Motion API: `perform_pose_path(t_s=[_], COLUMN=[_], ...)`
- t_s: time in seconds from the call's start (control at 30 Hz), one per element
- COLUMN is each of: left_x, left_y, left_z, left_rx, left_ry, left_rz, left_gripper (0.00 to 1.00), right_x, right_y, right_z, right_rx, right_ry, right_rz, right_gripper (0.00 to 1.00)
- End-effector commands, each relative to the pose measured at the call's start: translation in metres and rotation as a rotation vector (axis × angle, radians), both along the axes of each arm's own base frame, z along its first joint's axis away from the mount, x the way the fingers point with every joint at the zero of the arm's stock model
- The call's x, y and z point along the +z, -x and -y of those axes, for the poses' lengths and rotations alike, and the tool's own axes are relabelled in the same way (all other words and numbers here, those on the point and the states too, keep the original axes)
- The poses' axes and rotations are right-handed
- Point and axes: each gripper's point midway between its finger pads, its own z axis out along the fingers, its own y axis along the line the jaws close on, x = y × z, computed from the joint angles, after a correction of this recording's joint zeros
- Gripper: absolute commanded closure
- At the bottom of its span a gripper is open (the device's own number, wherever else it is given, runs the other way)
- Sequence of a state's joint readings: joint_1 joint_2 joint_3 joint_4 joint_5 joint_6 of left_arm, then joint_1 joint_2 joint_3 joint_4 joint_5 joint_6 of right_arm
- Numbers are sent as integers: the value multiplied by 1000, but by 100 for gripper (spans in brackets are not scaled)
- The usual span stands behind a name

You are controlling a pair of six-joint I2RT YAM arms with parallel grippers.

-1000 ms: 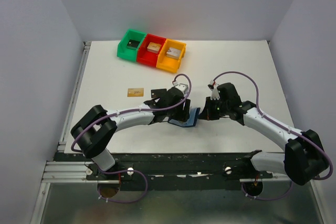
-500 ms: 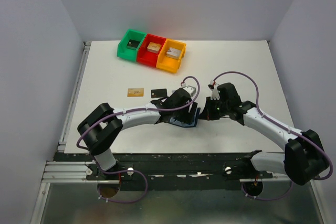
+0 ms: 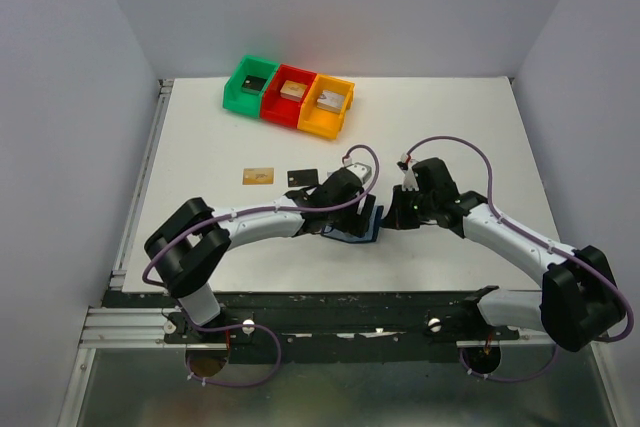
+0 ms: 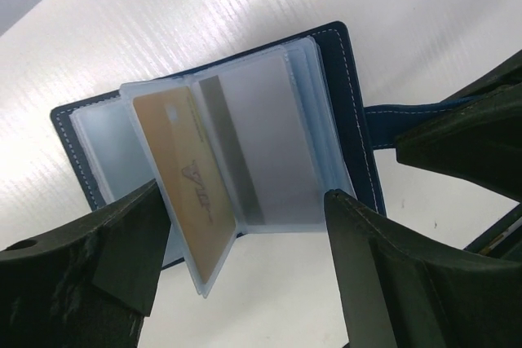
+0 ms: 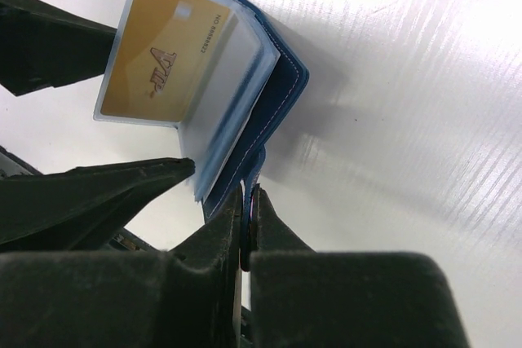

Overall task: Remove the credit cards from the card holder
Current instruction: Remove the credit card from the card holder.

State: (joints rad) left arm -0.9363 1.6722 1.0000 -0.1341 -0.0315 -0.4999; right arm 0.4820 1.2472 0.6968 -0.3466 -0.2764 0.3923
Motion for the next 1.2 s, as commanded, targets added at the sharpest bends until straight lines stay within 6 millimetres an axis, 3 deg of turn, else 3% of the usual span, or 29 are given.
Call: perform_pose_path(t_s=[0.0, 0.3, 0.5, 0.57, 0.77, 0.83, 0.97, 1.07, 1.17], left_x=[14, 21, 30, 30, 27, 23, 9, 12, 19], left_y=[-5, -10, -13, -14, -17, -20, -27, -30, -33], left_z=[-11, -21, -37, -40, -46, -47, -57, -52, -46], left_rx=[48, 98, 163, 178, 190, 192, 225, 208, 189], left_ry=[-9, -19, -7, 6, 56, 88, 139, 179, 198], left_rz=[51, 84, 124, 122, 90, 57, -15, -9, 3], left_gripper=[14, 12, 12, 12, 24, 31, 49, 54, 55], right_x=[2, -3, -1, 3, 23, 37, 64, 62, 49], right_y=[-6, -5, -8, -10, -13, -14, -6, -12, -20], right_z=[6, 12, 30, 35, 36, 22, -30, -50, -59], right_rx=[-35, -63, -135, -154, -153, -108, 52, 64, 38], right_ry=[31, 60, 136, 161, 161, 77, -205, -300, -316], right_rz=[0, -12, 0, 8, 36, 83, 86, 21, -29], right_gripper=[91, 88, 58, 52, 49, 51, 54, 59, 61])
